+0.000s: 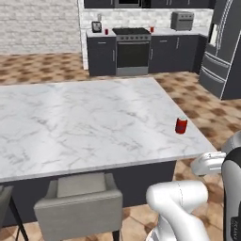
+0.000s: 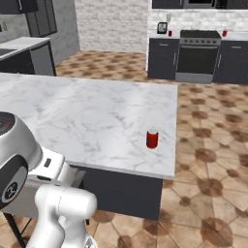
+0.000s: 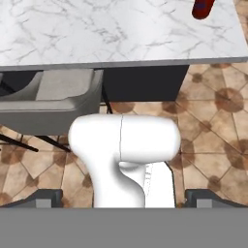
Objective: Four empty soda cans are scattered around the kitchen. Gather all the cans and cluster them next to the stove for recycling.
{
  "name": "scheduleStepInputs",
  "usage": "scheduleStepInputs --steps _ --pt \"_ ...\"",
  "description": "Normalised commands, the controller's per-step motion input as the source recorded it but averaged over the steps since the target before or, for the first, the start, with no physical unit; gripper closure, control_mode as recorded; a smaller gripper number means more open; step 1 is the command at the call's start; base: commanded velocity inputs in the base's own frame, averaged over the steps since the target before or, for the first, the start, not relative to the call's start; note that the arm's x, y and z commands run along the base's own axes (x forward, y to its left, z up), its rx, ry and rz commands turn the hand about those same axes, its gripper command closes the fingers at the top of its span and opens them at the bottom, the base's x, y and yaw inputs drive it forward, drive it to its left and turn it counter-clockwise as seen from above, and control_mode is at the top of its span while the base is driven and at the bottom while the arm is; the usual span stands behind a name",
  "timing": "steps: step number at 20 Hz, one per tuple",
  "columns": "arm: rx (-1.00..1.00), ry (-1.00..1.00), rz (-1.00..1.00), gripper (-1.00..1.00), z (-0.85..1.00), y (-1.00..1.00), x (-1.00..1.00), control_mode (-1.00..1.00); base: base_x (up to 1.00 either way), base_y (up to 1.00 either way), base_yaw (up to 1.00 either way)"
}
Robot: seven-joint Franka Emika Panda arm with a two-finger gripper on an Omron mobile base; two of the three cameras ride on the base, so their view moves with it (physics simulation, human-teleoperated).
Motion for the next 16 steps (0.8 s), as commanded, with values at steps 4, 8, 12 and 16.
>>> scheduleStepInputs --steps 4,8,12,16 --pt "0.00 0.00 0.00 -1.00 0.00 0.00 0.00 1.00 0.42 -0.61 -0.01" --pt "0.00 0.00 0.00 -1.00 0.00 0.00 0.00 1.00 0.32 -0.76 -0.03" --pt "0.00 0.00 0.00 -1.00 0.00 0.00 0.00 1.00 0.07 -0.85 -0.04" --pt "0.00 0.00 0.00 -1.00 0.00 0.00 0.00 1.00 0.21 -0.68 -0.04"
